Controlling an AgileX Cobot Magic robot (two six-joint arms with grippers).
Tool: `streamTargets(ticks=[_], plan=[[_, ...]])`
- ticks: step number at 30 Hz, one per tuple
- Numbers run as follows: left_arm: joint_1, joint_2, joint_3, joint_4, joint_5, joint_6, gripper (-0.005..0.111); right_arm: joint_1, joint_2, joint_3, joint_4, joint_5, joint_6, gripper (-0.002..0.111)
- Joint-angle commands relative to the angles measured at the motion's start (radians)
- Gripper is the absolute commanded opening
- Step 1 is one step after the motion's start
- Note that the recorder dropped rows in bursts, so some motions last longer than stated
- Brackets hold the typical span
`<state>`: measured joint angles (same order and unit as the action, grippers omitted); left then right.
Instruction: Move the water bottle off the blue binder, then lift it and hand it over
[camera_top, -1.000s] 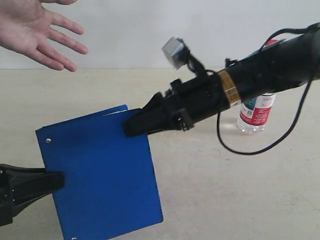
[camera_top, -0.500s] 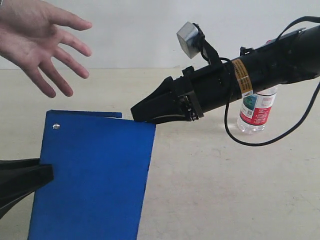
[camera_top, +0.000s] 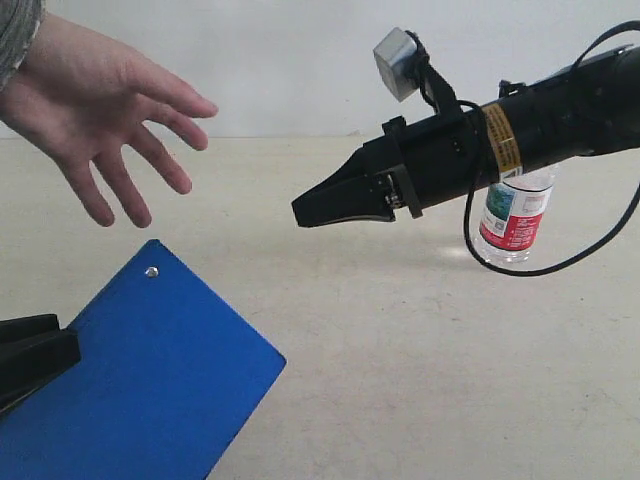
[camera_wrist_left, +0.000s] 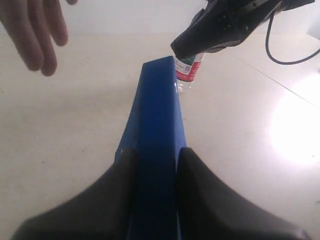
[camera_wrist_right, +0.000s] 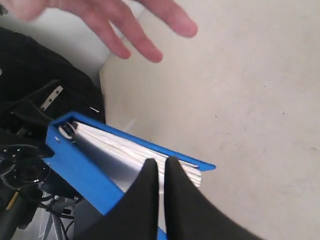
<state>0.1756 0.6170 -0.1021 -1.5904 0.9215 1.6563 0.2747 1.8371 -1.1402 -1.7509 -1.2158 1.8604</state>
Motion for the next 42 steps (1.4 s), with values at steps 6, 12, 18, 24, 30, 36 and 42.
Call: streamTargets(ticks=[6, 12, 18, 24, 30, 36, 42], plan=[[-0.005, -0.121, -0.125, -0.05, 0.015, -0.102, 0.004, -0.025, -0.059, -0.008, 0.006, -0.005, -0.009, 0.0], [-0.005, -0.133, -0.25, 0.022, -0.071, -0.157, 0.004, -0.025, -0.059, -0.008, 0.006, -0.005, -0.009, 0.0], [-0.005, -0.133, -0.278, 0.033, -0.137, -0.158, 0.004, -0.025, -0.059, -0.008, 0.006, -0.005, -0.009, 0.0], [-0.005, -0.131, -0.325, 0.031, -0.179, -0.158, 0.004, -0.025, -0.059, -0.008, 0.006, -0.005, -0.009, 0.0], [-0.005, -0.127, -0.341, 0.04, -0.184, -0.158, 0.004, -0.025, -0.059, -0.008, 0.006, -0.005, -0.009, 0.0], [-0.005, -0.127, -0.341, 0.04, -0.22, -0.159, 0.004, -0.025, -0.059, -0.008, 0.006, -0.005, -0.009, 0.0], [-0.005, -0.127, -0.341, 0.084, -0.282, -0.162, 0.031, -0.025, -0.059, -0.008, 0.006, -0.005, -0.006, 0.0]])
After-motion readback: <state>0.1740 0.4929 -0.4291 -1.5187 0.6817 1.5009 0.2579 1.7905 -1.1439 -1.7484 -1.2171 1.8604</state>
